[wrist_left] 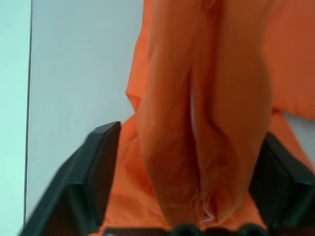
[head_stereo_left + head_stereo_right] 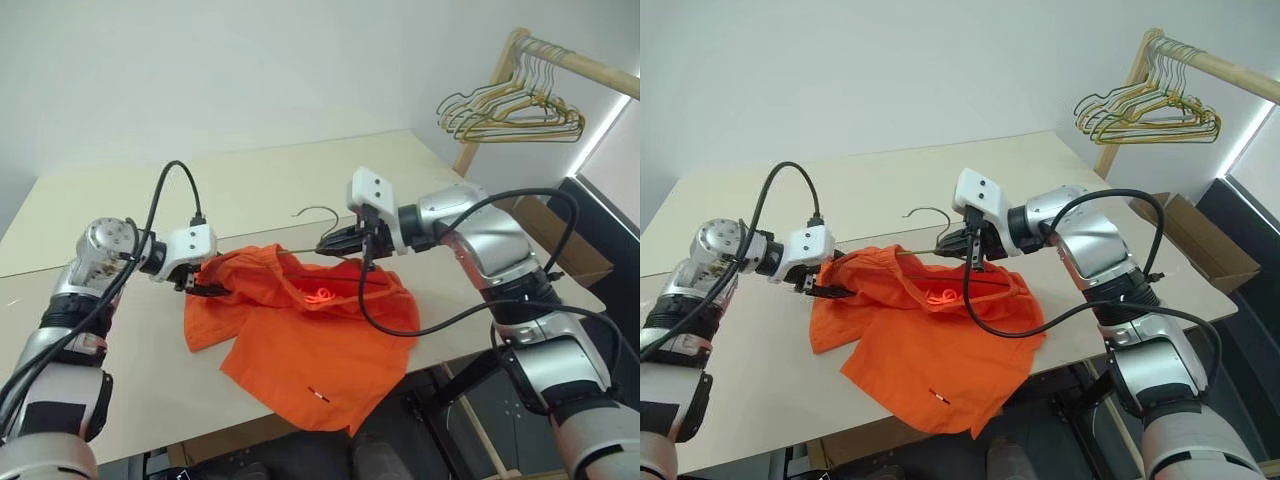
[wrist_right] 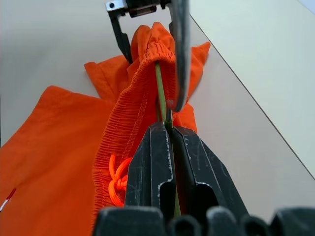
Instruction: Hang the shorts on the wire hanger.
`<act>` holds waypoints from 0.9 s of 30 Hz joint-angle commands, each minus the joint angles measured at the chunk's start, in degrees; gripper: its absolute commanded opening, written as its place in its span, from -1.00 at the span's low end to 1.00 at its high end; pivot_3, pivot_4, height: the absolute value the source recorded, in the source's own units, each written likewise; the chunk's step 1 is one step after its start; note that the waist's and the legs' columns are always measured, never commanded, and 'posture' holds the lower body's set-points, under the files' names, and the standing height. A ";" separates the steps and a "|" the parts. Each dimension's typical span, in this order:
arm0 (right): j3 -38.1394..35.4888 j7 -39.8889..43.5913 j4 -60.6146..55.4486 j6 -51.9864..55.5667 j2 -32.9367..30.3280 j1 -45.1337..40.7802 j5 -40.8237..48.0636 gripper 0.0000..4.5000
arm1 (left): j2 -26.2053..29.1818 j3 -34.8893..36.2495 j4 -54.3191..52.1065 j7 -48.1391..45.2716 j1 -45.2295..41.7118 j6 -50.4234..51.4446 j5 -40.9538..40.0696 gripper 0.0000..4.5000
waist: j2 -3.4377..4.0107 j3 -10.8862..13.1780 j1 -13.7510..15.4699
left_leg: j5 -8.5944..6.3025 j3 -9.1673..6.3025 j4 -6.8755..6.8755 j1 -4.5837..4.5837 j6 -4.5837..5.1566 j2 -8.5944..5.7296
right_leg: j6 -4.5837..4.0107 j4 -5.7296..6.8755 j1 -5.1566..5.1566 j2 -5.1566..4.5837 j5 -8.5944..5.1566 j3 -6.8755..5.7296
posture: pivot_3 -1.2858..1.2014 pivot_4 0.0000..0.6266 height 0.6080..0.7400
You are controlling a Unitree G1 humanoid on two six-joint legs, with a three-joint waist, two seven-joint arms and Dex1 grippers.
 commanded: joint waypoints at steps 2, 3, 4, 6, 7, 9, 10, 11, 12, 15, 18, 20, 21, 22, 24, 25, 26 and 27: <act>-2.45 0.37 -1.52 -0.76 -0.91 -1.30 0.35 -1.00 | -0.57 1.58 0.81 1.13 -3.34 0.20 -0.68 -0.17 | 0.00 0.00 -0.20 | 0.00 0.00 0.01 0.00 0.00 0.00 | 0.00 0.00 0.00 0.00 0.00 0.00 | -0.09 -1.00 1.00; -2.45 0.42 -1.50 -0.76 -0.98 -1.29 0.33 -1.00 | -0.57 1.58 0.97 1.00 -3.45 0.14 -0.71 -0.30 | 0.00 0.00 -0.30 | 0.00 0.00 0.00 0.01 0.00 0.00 | 0.00 0.00 0.00 0.00 0.00 0.00 | -0.09 -1.00 1.00; -2.46 0.47 -1.60 -0.71 -1.11 -1.20 0.33 -1.00 | -0.50 1.67 0.97 0.95 -3.54 0.44 -0.81 -0.47 | 0.00 0.00 -0.36 | 0.00 0.00 -0.01 0.01 0.00 0.01 | 0.00 0.01 0.00 0.01 0.00 0.00 | -0.09 -1.00 1.00; -2.40 0.53 -1.72 -0.69 -1.36 -1.03 0.27 -1.00 | -0.36 1.86 1.08 0.66 -3.83 0.77 -1.08 -0.76 | 0.00 0.00 -0.45 | 0.00 0.00 -0.02 0.02 0.00 0.01 | 0.00 0.01 0.00 0.01 0.00 0.00 | -0.09 -1.00 1.00; -2.32 0.53 -1.87 -0.67 -1.52 -0.88 0.22 -1.00 | -0.28 2.12 1.00 0.37 -3.97 1.27 -1.50 -0.89 | 0.00 0.00 -0.46 | 0.00 0.00 -0.02 0.02 0.00 0.01 | 0.00 0.00 -0.01 0.01 0.00 0.00 | -0.09 -1.00 1.00; -2.03 0.51 -2.04 -0.95 -1.82 -0.60 -0.09 -1.00 | 0.07 2.50 0.79 -0.39 -4.17 1.74 -2.19 -0.98 | 0.00 0.00 -0.45 | 0.00 -0.01 -0.02 0.02 0.00 0.01 | 0.00 0.01 -0.01 0.01 0.00 0.00 | -0.09 -1.00 1.00; -1.79 0.47 -2.07 -1.17 -1.99 -0.47 -0.39 -1.00 | 0.38 2.68 0.70 -0.94 -4.20 1.65 -2.48 -0.98 | 0.00 0.00 -0.45 | 0.00 -0.01 -0.02 0.02 0.00 0.01 | 0.00 0.01 0.00 0.01 0.00 0.00 | -0.09 -1.00 1.00; -1.36 0.42 -2.10 -1.76 -2.27 -0.25 -1.03 -1.00 | 0.66 2.84 0.79 -1.32 -4.42 1.89 -2.54 -0.98 | 0.00 0.00 -0.44 | 0.00 -0.01 -0.02 0.02 0.00 0.01 | 0.00 0.01 -0.01 0.01 0.00 0.00 | -0.09 -1.00 1.00; -1.09 0.40 -2.14 -2.15 -2.44 -0.09 -1.49 -1.00 | 0.83 2.97 0.87 -1.56 -4.58 2.09 -2.55 -0.98 | 0.00 0.00 -0.42 | 0.00 -0.01 -0.02 0.02 0.00 0.01 | 0.00 0.00 0.00 0.01 0.00 0.00 | -0.09 -1.00 1.00; 0.30 0.19 -2.53 -3.81 -3.29 0.90 -3.89 -1.00 | 1.36 3.90 1.30 -2.08 -5.59 2.86 -3.04 -0.98 | 0.00 0.00 -0.38 | 0.00 -0.01 -0.01 0.00 0.00 0.00 | 0.00 -0.01 0.00 0.00 0.00 0.00 | -0.08 -1.00 1.00; 0.66 0.38 -2.68 -4.55 -3.70 1.94 -5.02 -1.00 | 1.97 5.11 1.73 -1.64 -6.43 4.03 -3.53 -0.98 | 0.00 0.00 -0.40 | 0.00 -0.01 -0.01 0.01 0.00 0.00 | 0.00 0.00 0.00 0.01 0.00 -0.01 | -0.08 -1.00 1.00; 0.46 0.55 -2.82 -4.69 -3.78 2.29 -5.25 -1.00 | 2.38 5.38 1.55 -1.83 -6.41 4.39 -3.71 -0.98 | 0.00 0.00 -0.43 | 0.00 -0.01 -0.02 0.02 0.00 0.01 | 0.00 -0.01 0.00 0.01 0.00 -0.01 | -0.08 -1.00 1.00; 0.36 0.60 -2.93 -4.62 -3.84 2.45 -5.34 -1.00 | 2.60 5.51 1.39 -1.99 -6.30 4.50 -3.81 -0.98 | 0.00 0.00 -0.44 | 0.00 -0.01 -0.03 0.03 0.00 0.01 | 0.00 0.00 0.00 0.01 0.00 0.00 | -0.08 -1.00 1.00; 0.29 0.69 -2.96 -4.81 -3.93 2.63 -5.48 -1.00 | 2.77 5.61 1.22 -2.12 -6.19 4.60 -3.89 -0.98 | 0.00 0.00 -0.44 | 0.00 -0.01 -0.03 0.02 0.00 0.01 | 0.00 0.00 0.00 0.02 0.00 0.00 | -0.07 -1.00 1.00; 0.08 0.92 -3.14 -4.85 -4.20 2.97 -5.55 -1.00 | 3.03 5.80 1.09 -1.93 -5.98 4.87 -3.91 -0.98 | 0.00 0.00 -0.41 | 0.00 -0.01 -0.02 0.02 0.00 0.01 | 0.00 0.01 0.00 0.02 0.00 0.00 | -0.07 -1.00 1.00; 0.04 0.97 -3.29 -4.85 -4.44 3.15 -5.66 -1.00 | 3.18 5.92 1.11 -1.98 -5.90 4.92 -3.96 -0.98 | 0.00 0.00 -0.38 | 0.00 -0.01 -0.02 0.02 0.00 0.01 | 0.00 0.00 0.00 0.02 0.00 0.00 | -0.07 -1.00 1.00; 0.04 0.99 -3.22 -4.91 -4.54 3.20 -5.78 -1.00 | 3.22 5.97 1.30 -2.00 -5.94 4.89 -3.95 -0.98 | 0.00 0.00 -0.36 | 0.00 -0.01 -0.02 0.02 0.00 0.00 | 0.00 0.00 0.00 0.01 0.00 0.00 | -0.07 -1.00 1.00; -0.01 0.90 -3.34 -4.75 -4.79 3.39 -5.89 -1.00 | 3.32 6.27 1.26 -1.82 -5.89 5.30 -4.14 -0.98 | 0.00 0.00 -0.33 | 0.00 -0.01 -0.02 0.02 0.00 0.00 | 0.00 0.00 0.00 0.01 0.00 0.00 | -0.07 -1.00 1.00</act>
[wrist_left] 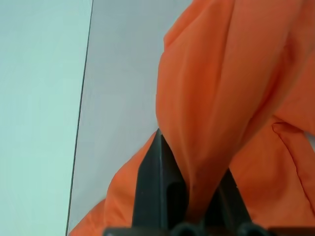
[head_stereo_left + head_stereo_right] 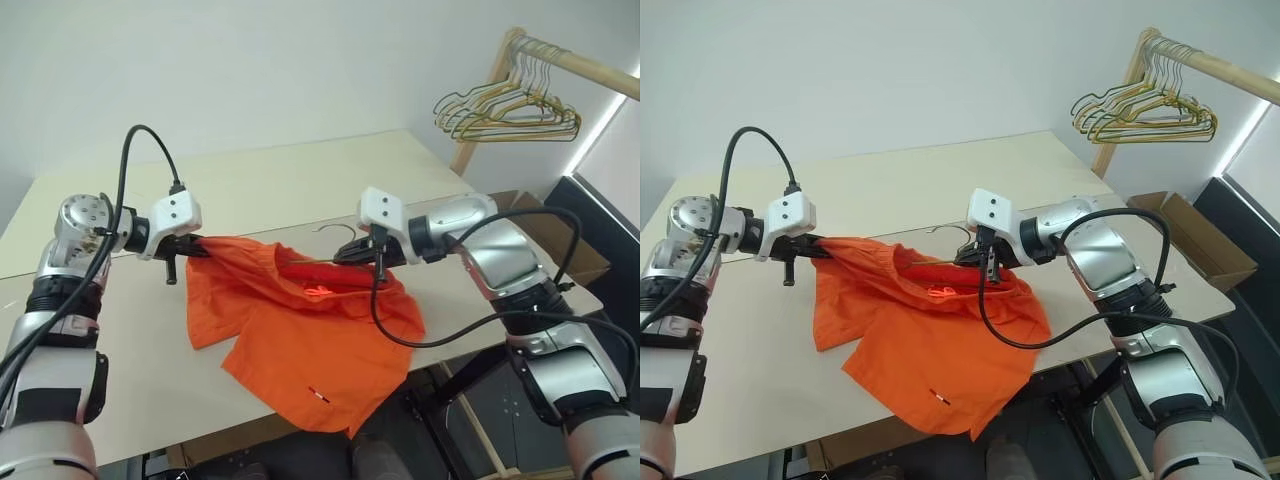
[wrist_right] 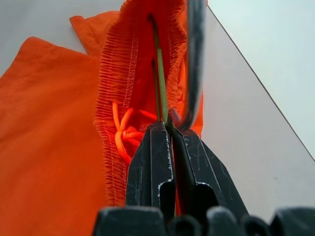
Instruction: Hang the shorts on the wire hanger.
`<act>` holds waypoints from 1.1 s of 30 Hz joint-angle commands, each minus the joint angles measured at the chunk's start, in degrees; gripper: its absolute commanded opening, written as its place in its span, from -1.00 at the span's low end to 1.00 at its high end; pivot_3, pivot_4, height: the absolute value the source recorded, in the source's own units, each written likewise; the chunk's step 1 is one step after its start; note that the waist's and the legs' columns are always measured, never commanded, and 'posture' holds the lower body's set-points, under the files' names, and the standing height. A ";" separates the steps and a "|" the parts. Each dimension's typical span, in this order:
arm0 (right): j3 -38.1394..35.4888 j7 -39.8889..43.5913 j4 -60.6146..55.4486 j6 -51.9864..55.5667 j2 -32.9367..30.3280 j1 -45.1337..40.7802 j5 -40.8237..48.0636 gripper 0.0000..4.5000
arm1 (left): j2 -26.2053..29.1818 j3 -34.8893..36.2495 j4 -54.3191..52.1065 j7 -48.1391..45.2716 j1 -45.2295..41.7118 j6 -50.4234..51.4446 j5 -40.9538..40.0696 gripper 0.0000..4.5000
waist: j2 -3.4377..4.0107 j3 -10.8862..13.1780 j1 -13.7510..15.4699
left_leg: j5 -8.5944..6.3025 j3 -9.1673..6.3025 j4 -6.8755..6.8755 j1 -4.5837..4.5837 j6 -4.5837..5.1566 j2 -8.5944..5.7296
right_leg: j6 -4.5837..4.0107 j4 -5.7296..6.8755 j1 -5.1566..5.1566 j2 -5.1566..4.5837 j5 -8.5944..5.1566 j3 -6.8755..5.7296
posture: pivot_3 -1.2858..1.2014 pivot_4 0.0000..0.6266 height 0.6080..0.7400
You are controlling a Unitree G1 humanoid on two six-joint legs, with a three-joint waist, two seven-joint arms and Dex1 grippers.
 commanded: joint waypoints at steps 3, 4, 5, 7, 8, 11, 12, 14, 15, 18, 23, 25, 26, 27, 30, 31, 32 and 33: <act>-1.70 0.11 -2.08 -0.83 -1.78 0.06 -0.47 -1.00 | 1.74 2.44 -1.31 0.07 -0.52 1.58 -1.68 -0.98 | 0.00 0.00 0.05 | 0.00 0.00 0.00 0.00 0.00 0.00 | 0.00 -0.01 0.00 0.00 0.00 0.00 | -0.07 -1.00 1.00; -1.67 0.05 -1.99 -0.82 -1.85 0.02 -0.50 -1.00 | 1.74 2.42 -1.37 0.16 -0.48 1.63 -1.63 -0.98 | 0.00 0.00 0.04 | 0.00 0.00 0.00 0.00 0.00 0.00 | 0.00 0.00 0.00 0.00 0.00 0.00 | -0.07 -1.00 1.00; -1.71 -0.04 -1.90 -0.83 -1.98 -0.06 -0.57 -1.00 | 1.75 2.42 -1.50 0.40 -0.36 1.73 -1.55 -0.98 | 0.00 0.00 0.02 | 0.00 0.00 0.00 0.00 0.00 0.00 | 0.00 0.00 0.00 0.00 0.00 0.00 | -0.07 -1.00 1.00; -2.26 -0.28 -1.33 -0.72 -2.15 -0.67 -0.48 -1.00 | 1.95 2.28 -1.94 0.42 0.26 1.45 -1.31 -0.98 | 0.00 0.00 -0.01 | 0.00 0.00 0.00 0.01 0.00 0.00 | 0.00 0.00 0.00 0.01 0.00 0.00 | -0.07 -1.00 1.00; -3.20 -0.18 -1.20 0.38 -2.04 -1.76 0.47 -1.00 | 1.95 2.16 -2.74 0.28 1.08 1.52 -1.33 -0.98 | 0.00 0.00 -0.03 | 0.00 0.00 0.00 0.01 0.00 0.00 | 0.00 0.00 0.00 0.01 0.00 0.00 | -0.07 -1.00 1.00; -4.52 0.46 -2.35 3.56 -1.49 -4.26 2.94 -1.00 | 1.16 1.75 -5.69 0.36 3.25 2.14 -1.60 -0.98 | 0.00 0.00 -0.05 | 0.00 0.00 -0.01 0.01 0.00 0.00 | 0.00 0.00 -0.01 0.01 0.00 0.01 | -0.07 -1.00 1.00; -4.53 0.70 -2.97 4.50 -1.19 -4.79 3.57 -1.00 | 0.61 1.57 -6.46 0.44 3.72 2.24 -1.70 -0.98 | 0.00 0.00 -0.05 | 0.00 0.00 -0.01 0.00 0.00 0.01 | 0.00 0.01 -0.02 0.01 0.00 0.01 | -0.08 -1.00 1.00; -4.35 1.09 -3.84 6.69 -0.54 -6.03 4.82 -1.00 | -0.54 1.26 -7.77 1.09 4.25 2.73 -1.64 -0.98 | 0.00 0.00 0.08 | 0.00 0.00 0.00 0.01 0.00 0.01 | 0.00 0.02 -0.01 0.00 0.00 0.01 | -0.08 -1.00 1.00; -4.29 1.28 -3.88 8.16 -0.16 -6.81 5.47 -1.00 | -0.95 1.20 -8.09 0.87 4.12 2.83 -1.77 -0.89 | 0.00 0.00 0.13 | 0.00 -0.01 0.01 0.00 0.00 0.01 | 0.00 0.01 0.00 0.00 0.00 0.00 | -0.08 -1.00 1.00; -3.31 1.53 -3.13 11.65 0.10 -9.03 5.91 -1.00 | -0.84 2.07 -8.40 -0.13 2.69 3.66 -2.55 -0.57 | 0.00 0.00 0.05 | 0.00 0.00 0.02 0.00 0.00 0.00 | 0.00 0.01 0.02 0.00 0.00 0.00 | -0.09 -1.00 1.00; -1.78 2.29 -0.89 14.71 -0.68 -12.01 5.08 -1.00 | 2.80 4.28 -9.08 -5.56 0.64 3.17 -6.21 0.16 | 0.00 0.00 -0.13 | 0.00 0.00 0.00 -0.02 0.00 0.01 | 0.00 0.01 -0.04 0.01 0.00 0.00 | -0.09 -1.00 1.00; -1.43 3.17 0.82 16.04 -1.03 -14.04 4.94 -1.00 | 4.81 4.96 -11.80 -9.53 0.48 4.74 -9.19 0.47 | 0.01 0.00 -0.17 | 0.00 -0.01 -0.01 -0.02 0.00 0.02 | 0.00 0.02 -0.05 0.02 0.00 0.00 | -0.09 -1.00 1.00; -1.23 3.54 1.56 16.42 -1.17 -14.89 4.77 -1.00 | 6.03 4.49 -13.23 -10.70 0.85 4.89 -10.70 0.59 | 0.01 0.01 -0.20 | 0.00 0.00 -0.02 -0.02 0.00 0.01 | 0.00 0.01 -0.06 0.02 0.00 0.00 | -0.09 -1.00 1.00; -1.03 3.93 2.64 16.59 -1.29 -15.88 4.52 -1.00 | 7.94 3.12 -15.03 -11.27 1.63 4.85 -13.07 0.75 | 0.01 0.01 -0.20 | 0.00 -0.01 -0.04 -0.01 0.00 0.02 | 0.00 0.01 -0.05 0.01 0.00 0.01 | -0.08 -1.00 1.00; -0.36 5.42 5.74 15.99 -1.87 -18.74 3.69 -1.00 | 9.87 2.68 -17.67 -11.40 2.68 3.98 -16.19 0.98 | 0.03 0.01 -0.14 | 0.00 -0.02 -0.03 0.00 0.00 0.03 | 0.00 0.01 -0.05 0.01 0.00 0.02 | -0.08 -1.00 1.00; -0.09 6.09 6.67 15.67 -2.11 -19.69 3.46 -1.00 | 9.18 3.73 -17.82 -11.40 2.41 3.41 -16.30 0.98 | 0.03 0.02 0.04 | 0.00 -0.02 -0.03 0.01 0.00 0.02 | 0.00 0.01 -0.03 0.00 0.00 0.03 | -0.08 -1.00 1.00; 0.14 6.75 7.41 15.36 -2.29 -20.53 3.27 -1.00 | 8.92 3.97 -18.32 -11.40 1.99 3.95 -17.20 0.98 | 0.03 0.02 0.19 | 0.00 -0.01 -0.01 0.01 0.00 0.01 | 0.00 0.01 -0.01 -0.01 0.00 0.02 | -0.09 -1.00 1.00; 0.33 7.49 7.97 15.15 -2.41 -21.37 3.18 -1.00 | 8.88 3.83 -19.40 -11.40 1.70 5.00 -19.10 0.98 | 0.03 0.02 0.27 | 0.00 0.00 0.03 0.00 0.00 0.01 | 0.00 0.01 0.00 -0.02 0.00 0.01 | -0.09 -1.00 1.00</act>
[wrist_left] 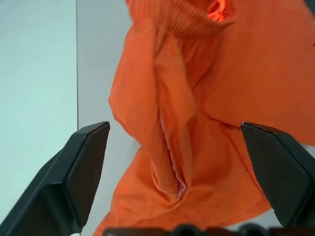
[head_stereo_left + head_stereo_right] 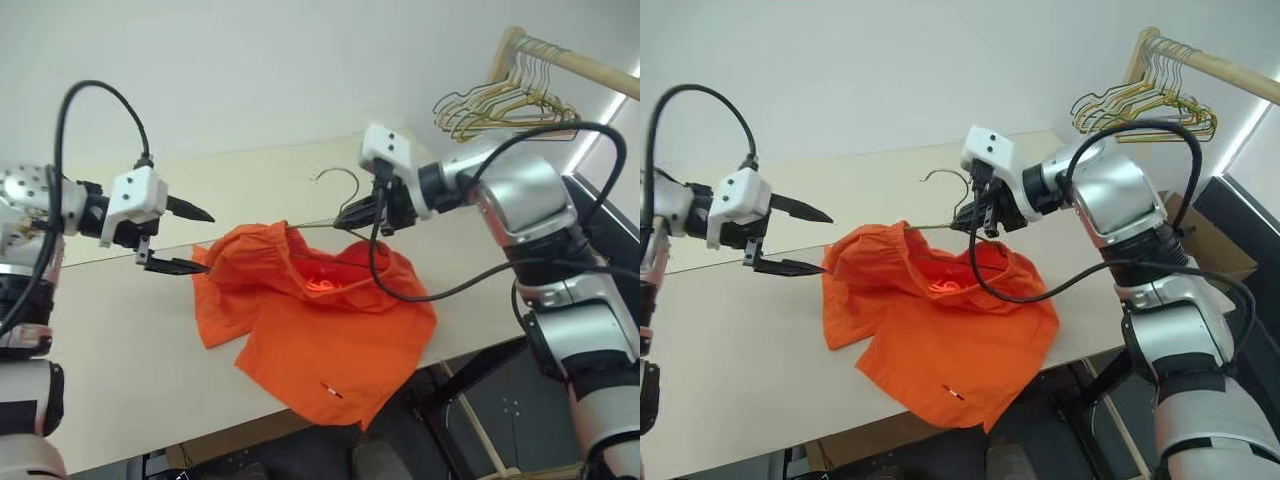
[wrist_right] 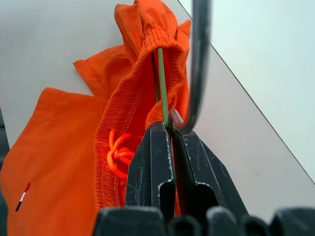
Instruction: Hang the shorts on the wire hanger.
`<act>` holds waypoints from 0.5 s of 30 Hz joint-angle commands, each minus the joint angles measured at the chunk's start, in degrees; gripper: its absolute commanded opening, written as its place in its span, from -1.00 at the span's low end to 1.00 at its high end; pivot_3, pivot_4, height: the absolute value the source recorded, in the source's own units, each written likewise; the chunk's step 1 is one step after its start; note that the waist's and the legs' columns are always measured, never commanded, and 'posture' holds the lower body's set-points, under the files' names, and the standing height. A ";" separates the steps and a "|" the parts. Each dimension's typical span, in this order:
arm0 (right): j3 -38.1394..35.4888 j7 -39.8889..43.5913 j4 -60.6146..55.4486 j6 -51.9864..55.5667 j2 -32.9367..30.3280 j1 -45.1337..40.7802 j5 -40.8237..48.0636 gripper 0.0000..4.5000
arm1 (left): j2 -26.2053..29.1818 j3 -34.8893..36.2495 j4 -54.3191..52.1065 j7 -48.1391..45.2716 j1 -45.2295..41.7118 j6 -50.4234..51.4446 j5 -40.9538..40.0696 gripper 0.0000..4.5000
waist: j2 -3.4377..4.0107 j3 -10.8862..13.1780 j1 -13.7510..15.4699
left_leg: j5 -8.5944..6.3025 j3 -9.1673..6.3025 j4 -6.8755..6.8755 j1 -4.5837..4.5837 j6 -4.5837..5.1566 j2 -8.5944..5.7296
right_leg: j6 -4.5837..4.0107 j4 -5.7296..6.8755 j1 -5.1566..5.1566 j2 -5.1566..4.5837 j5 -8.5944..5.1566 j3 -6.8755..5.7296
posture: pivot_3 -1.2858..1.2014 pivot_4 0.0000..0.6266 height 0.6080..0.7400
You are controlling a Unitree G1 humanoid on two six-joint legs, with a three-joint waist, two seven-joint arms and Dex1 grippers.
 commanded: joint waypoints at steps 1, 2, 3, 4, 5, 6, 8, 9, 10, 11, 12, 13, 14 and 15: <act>-0.54 2.63 1.26 -1.19 -1.05 -4.37 -0.42 -1.00 | -1.00 1.44 -3.87 -0.25 -1.46 1.91 -5.15 0.98 | 0.00 0.00 0.12 | 0.00 0.00 0.01 -0.02 0.00 0.00 | 0.00 0.00 0.00 0.00 0.00 0.00 | -0.08 -1.00 1.00; -0.54 3.19 1.68 -1.28 -0.93 -5.03 -0.41 -1.00 | -2.13 1.74 -4.74 0.03 -1.83 2.90 -5.61 0.98 | 0.00 0.00 0.12 | 0.00 0.00 0.02 -0.05 0.00 0.00 | 0.00 -0.01 -0.02 0.00 0.00 -0.01 | -0.08 -1.00 1.00; -0.54 3.75 2.13 -1.40 -0.70 -5.70 -0.36 -1.00 | -3.75 1.58 -5.49 1.48 -2.30 3.92 -5.31 0.98 | 0.00 0.00 0.19 | 0.00 -0.01 0.01 -0.06 0.00 0.00 | 0.00 -0.02 -0.02 0.00 0.00 0.00 | -0.08 -1.00 1.00; -0.56 4.09 2.41 -1.56 -0.42 -6.17 -0.33 -1.00 | -5.36 1.16 -5.90 2.80 -2.77 4.67 -4.66 0.98 | 0.00 0.00 0.23 | -0.01 -0.01 0.00 -0.06 0.01 -0.01 | 0.00 -0.03 -0.02 -0.01 0.00 0.00 | -0.08 -1.00 1.00; -0.55 4.25 2.53 -1.67 -0.12 -6.55 -0.33 -1.00 | -7.09 0.42 -5.82 4.31 -3.22 4.60 -3.53 0.98 | 0.00 0.00 0.28 | -0.01 -0.01 0.01 -0.07 0.01 -0.01 | 0.00 -0.03 -0.02 0.00 0.00 0.00 | -0.08 -1.00 1.00; -0.56 4.36 2.58 -1.77 0.12 -6.77 -0.37 -1.00 | -8.38 -0.26 -5.57 5.49 -3.54 4.20 -2.22 0.98 | 0.00 0.00 0.26 | -0.01 0.00 0.03 -0.07 0.01 -0.02 | 0.00 -0.02 -0.02 -0.01 0.00 0.00 | -0.08 -1.00 1.00; -0.54 4.40 2.62 -2.06 0.59 -7.00 -0.53 -1.00 | -10.83 -2.29 -3.03 6.94 -4.73 2.31 1.29 0.98 | -0.01 -0.01 0.03 | 0.00 0.00 0.04 -0.05 0.00 -0.02 | 0.01 0.01 -0.01 0.00 0.00 0.01 | -0.09 -1.00 1.00; -0.56 4.46 2.47 -2.13 0.71 -7.00 -0.55 -1.00 | -11.76 -3.33 -1.33 7.58 -5.40 1.29 3.14 0.98 | -0.01 -0.01 -0.11 | 0.00 0.00 0.03 -0.03 0.00 -0.02 | 0.01 0.02 -0.01 0.00 0.00 0.00 | -0.09 -1.00 1.00; -0.58 4.54 2.22 -2.20 0.76 -6.93 -0.55 -1.00 | -12.55 -4.37 0.54 8.46 -6.15 0.15 5.16 0.98 | -0.01 -0.01 -0.28 | 0.00 0.00 0.03 -0.02 0.00 -0.02 | 0.00 0.03 0.00 0.01 0.00 0.01 | -0.09 -1.00 1.00; -0.64 4.60 1.90 -2.17 0.78 -6.82 -0.49 -1.00 | -13.22 -5.30 2.35 9.40 -6.93 -0.80 7.04 0.98 | -0.01 -0.01 -0.34 | 0.00 0.00 0.02 -0.02 0.00 -0.02 | 0.00 0.03 -0.02 0.01 0.00 0.01 | -0.09 -1.00 1.00; -0.65 4.70 1.75 -2.15 0.81 -6.77 -0.46 -1.00 | -13.87 -6.17 4.33 10.15 -7.84 -1.74 8.74 0.98 | -0.01 -0.01 -0.40 | 0.00 0.00 0.00 -0.02 0.00 -0.02 | 0.00 0.03 -0.03 0.02 0.00 0.01 | -0.10 -1.00 1.00; -0.67 4.79 1.38 -2.14 0.80 -6.63 -0.41 -1.00 | -14.62 -7.18 6.47 10.58 -8.90 -2.15 10.40 0.98 | -0.01 -0.01 -0.48 | 0.00 0.00 -0.01 -0.02 0.00 -0.01 | 0.00 0.02 -0.04 0.03 0.00 0.01 | -0.10 -1.00 1.00; -0.72 4.83 0.97 -2.10 0.78 -6.48 -0.35 -1.00 | -15.53 -7.89 8.69 11.09 -9.80 -3.60 11.77 0.98 | -0.01 -0.01 -0.52 | 0.00 0.00 -0.02 -0.02 0.00 -0.01 | 0.00 0.02 -0.05 0.04 0.00 0.01 | -0.10 -1.00 1.00; -0.76 4.85 0.68 -1.98 0.76 -6.37 -0.31 -1.00 | -16.40 -8.17 10.42 11.83 -10.49 -4.76 12.68 0.90 | -0.01 -0.01 -0.53 | 0.00 0.00 -0.03 -0.03 0.00 -0.01 | 0.00 0.01 -0.06 0.04 0.00 0.01 | -0.10 -1.00 1.00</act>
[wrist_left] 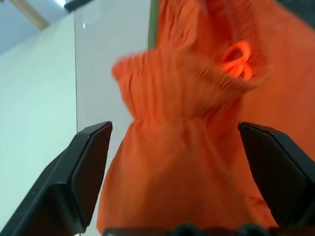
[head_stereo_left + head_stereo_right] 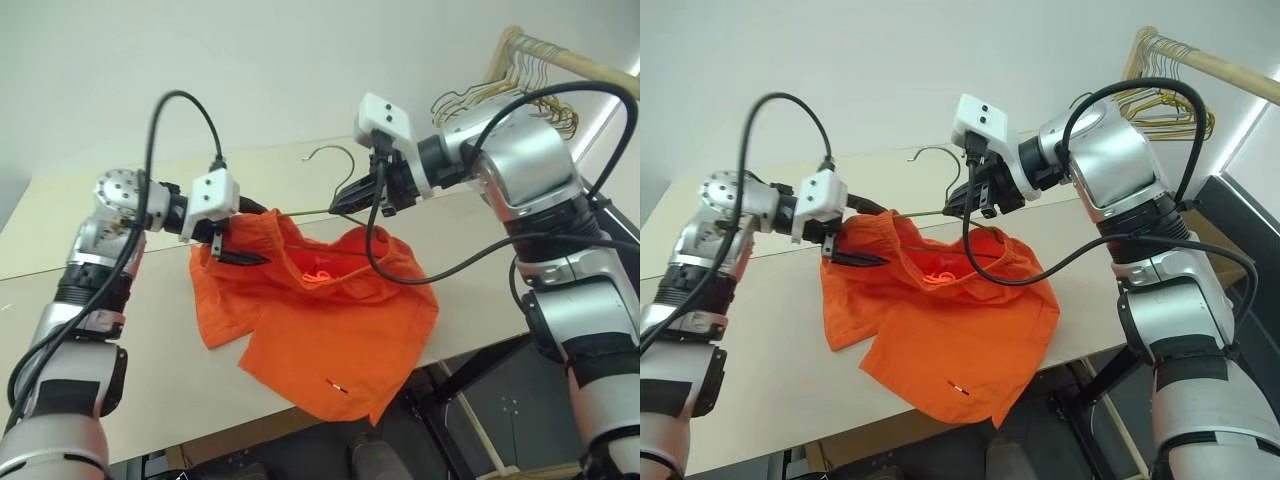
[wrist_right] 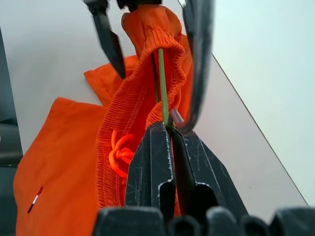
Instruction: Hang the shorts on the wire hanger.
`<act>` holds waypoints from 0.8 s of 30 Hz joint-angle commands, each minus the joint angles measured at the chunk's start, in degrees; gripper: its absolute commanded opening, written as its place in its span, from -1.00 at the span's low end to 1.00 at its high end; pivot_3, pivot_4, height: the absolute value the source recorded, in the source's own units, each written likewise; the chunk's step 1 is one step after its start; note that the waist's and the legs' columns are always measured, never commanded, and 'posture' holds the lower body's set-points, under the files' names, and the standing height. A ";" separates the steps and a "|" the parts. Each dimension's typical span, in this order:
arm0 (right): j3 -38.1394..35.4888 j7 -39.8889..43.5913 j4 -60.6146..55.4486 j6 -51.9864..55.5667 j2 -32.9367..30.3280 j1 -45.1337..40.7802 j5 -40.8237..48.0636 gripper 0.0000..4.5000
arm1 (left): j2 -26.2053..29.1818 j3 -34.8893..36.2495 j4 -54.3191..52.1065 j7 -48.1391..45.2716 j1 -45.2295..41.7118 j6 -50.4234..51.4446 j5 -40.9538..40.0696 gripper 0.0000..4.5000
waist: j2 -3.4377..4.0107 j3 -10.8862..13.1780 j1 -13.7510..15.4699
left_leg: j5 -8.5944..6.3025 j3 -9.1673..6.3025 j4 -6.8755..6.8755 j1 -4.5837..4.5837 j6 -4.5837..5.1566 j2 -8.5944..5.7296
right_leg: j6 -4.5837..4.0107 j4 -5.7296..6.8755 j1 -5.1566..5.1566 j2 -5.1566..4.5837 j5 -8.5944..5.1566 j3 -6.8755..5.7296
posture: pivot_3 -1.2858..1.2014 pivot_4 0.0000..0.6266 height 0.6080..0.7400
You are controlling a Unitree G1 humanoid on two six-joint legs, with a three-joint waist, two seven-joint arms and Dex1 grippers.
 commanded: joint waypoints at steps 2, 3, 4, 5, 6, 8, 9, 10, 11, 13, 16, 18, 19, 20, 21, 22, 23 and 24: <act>-1.03 0.53 -2.47 -0.88 -0.32 -1.09 0.26 -1.00 | -2.48 -0.87 6.12 2.09 -4.66 -4.45 3.85 0.74 | 0.00 0.00 -0.08 | 0.00 0.00 0.01 -0.02 0.00 0.00 | 0.00 -0.01 0.00 -0.01 0.00 0.00 | -0.11 -1.00 1.00; -1.04 0.50 -2.66 -0.77 -0.41 -0.98 0.24 -1.00 | -2.95 -0.74 7.05 1.83 -5.15 -4.94 4.03 0.59 | 0.00 0.00 -0.07 | 0.00 0.00 0.01 -0.03 0.00 -0.01 | 0.00 -0.01 0.00 -0.02 0.00 0.00 | -0.11 -1.00 1.00; -1.05 0.48 -2.80 -0.69 -0.48 -0.90 0.22 -1.00 | -3.28 -0.60 7.78 1.57 -5.49 -5.43 4.21 0.45 | 0.00 0.00 -0.09 | 0.00 0.00 0.01 -0.03 0.00 -0.01 | 0.00 -0.02 0.00 -0.03 0.00 0.00 | -0.11 -1.00 1.00; -1.07 0.49 -2.94 -0.65 -0.54 -0.82 0.23 -1.00 | -3.48 -0.43 8.34 1.32 -5.69 -5.98 4.29 0.29 | 0.00 0.00 -0.13 | 0.00 0.00 0.01 -0.03 0.00 -0.01 | 0.00 -0.02 0.00 -0.03 0.00 0.00 | -0.11 -1.00 1.00; -1.10 0.49 -3.11 -0.59 -0.62 -0.70 0.26 -1.00 | -3.64 -0.25 8.83 1.17 -5.85 -6.36 4.32 0.15 | 0.00 0.00 -0.15 | 0.00 0.00 0.01 -0.03 0.00 0.00 | 0.00 -0.02 0.00 -0.02 0.00 0.00 | -0.11 -1.00 1.00; -1.12 0.46 -3.53 -0.50 -0.80 -0.41 0.28 -1.00 | -3.88 0.06 9.59 1.11 -6.10 -6.80 4.34 -0.17 | 0.00 0.00 -0.17 | 0.00 0.00 0.01 -0.02 0.00 0.00 | 0.00 -0.01 0.00 -0.02 0.00 0.00 | -0.11 -1.00 1.00; -1.12 0.44 -3.80 -0.42 -0.91 -0.25 0.31 -1.00 | -3.98 0.24 9.77 1.06 -6.12 -6.90 4.23 -0.32 | 0.00 0.00 -0.17 | 0.00 0.00 0.01 -0.02 0.00 0.00 | 0.00 -0.01 0.00 -0.02 0.00 0.00 | -0.12 -1.00 1.00; -1.11 0.43 -3.98 -0.38 -0.99 -0.15 0.34 -1.00 | -4.04 0.36 9.89 1.01 -6.12 -6.98 4.17 -0.48 | 0.00 0.00 -0.17 | 0.00 0.00 0.01 -0.03 0.00 0.00 | 0.00 -0.01 0.00 -0.03 0.00 0.00 | -0.12 -1.00 1.00; -1.10 0.42 -4.09 -0.37 -1.03 -0.09 0.36 -1.00 | -4.08 0.46 9.98 0.92 -6.12 -7.01 4.11 -0.63 | 0.00 0.00 -0.21 | 0.00 -0.01 0.01 -0.03 0.00 0.00 | 0.00 -0.01 0.00 -0.03 0.00 0.00 | -0.12 -1.00 1.00; -1.13 0.31 -4.05 -0.55 -0.93 0.03 0.21 -1.00 | -4.19 0.98 9.96 0.13 -6.00 -6.01 3.23 -0.93 | 0.00 0.00 -0.26 | 0.00 -0.01 0.01 -0.03 0.00 0.00 | 0.00 -0.01 0.00 -0.03 0.00 0.00 | -0.12 -1.00 1.00; -1.25 0.04 -4.61 -1.47 -1.00 0.62 -0.06 -1.00 | -4.18 1.51 9.26 0.02 -5.53 -5.16 2.75 -0.97 | 0.00 0.00 -0.33 | 0.00 -0.01 0.01 -0.03 0.00 0.00 | 0.00 -0.01 0.00 -0.03 0.00 0.00 | -0.12 -1.00 1.00; -1.88 -0.75 -5.63 -3.73 -1.32 2.09 -0.47 -1.00 | -4.18 1.93 8.70 0.34 -5.07 -4.17 2.40 -0.97 | 0.00 0.00 -0.34 | 0.00 -0.01 0.01 -0.03 0.00 0.00 | 0.00 -0.01 0.00 -0.03 0.00 0.00 | -0.12 -1.00 1.00; -2.18 -1.63 -6.26 -4.20 -1.63 2.83 -0.88 -0.73 | -4.13 2.20 8.27 0.41 -4.73 -3.19 2.06 -1.00 | 0.00 0.00 -0.34 | 0.00 -0.01 0.01 -0.03 0.00 0.00 | 0.00 -0.01 0.00 -0.03 0.00 0.00 | -0.12 -1.00 1.00; -2.79 -2.09 -7.11 -4.52 -2.38 3.76 -0.95 -0.63 | -4.00 2.46 7.59 0.43 -4.19 -2.15 1.73 -1.00 | 0.00 0.00 -0.35 | 0.00 -0.02 0.01 -0.03 0.01 0.00 | 0.00 -0.02 0.01 -0.03 0.00 0.00 | -0.12 -1.00 1.00; -3.98 -2.82 -8.25 -3.96 -3.42 4.64 -0.66 -0.48 | -3.74 2.70 6.72 0.40 -3.46 -1.34 1.50 -1.00 | 0.00 0.00 -0.35 | 0.00 -0.02 0.01 -0.04 0.00 0.00 | 0.00 -0.02 0.00 -0.03 0.00 0.00 | -0.12 -1.00 1.00; -5.56 -3.84 -9.28 -2.77 -4.33 5.29 -0.12 -0.32 | -3.49 2.86 5.97 0.38 -2.77 -0.80 1.41 -1.00 | 0.00 0.00 -0.33 | 0.00 -0.02 0.02 -0.04 0.01 0.00 | 0.00 -0.01 0.00 -0.03 0.00 0.00 | -0.12 -1.00 1.00; -6.63 -4.62 -10.04 -1.90 -4.94 5.73 0.38 -0.18 | -3.34 3.04 5.36 0.37 -2.27 -0.40 1.41 -1.00 | 0.00 0.00 -0.32 | 0.00 -0.03 0.01 -0.05 0.00 -0.01 | 0.00 -0.02 -0.01 -0.04 0.00 0.00 | -0.12 -1.00 1.00; -9.02 -5.16 -11.63 -0.77 -6.43 6.63 1.59 0.00 | -3.06 3.22 4.51 0.56 -1.48 0.15 1.53 -1.00 | 0.00 0.00 -0.32 | 0.00 -0.03 0.01 -0.06 0.00 0.00 | 0.00 -0.02 0.00 -0.05 0.00 0.00 | -0.12 -1.00 1.00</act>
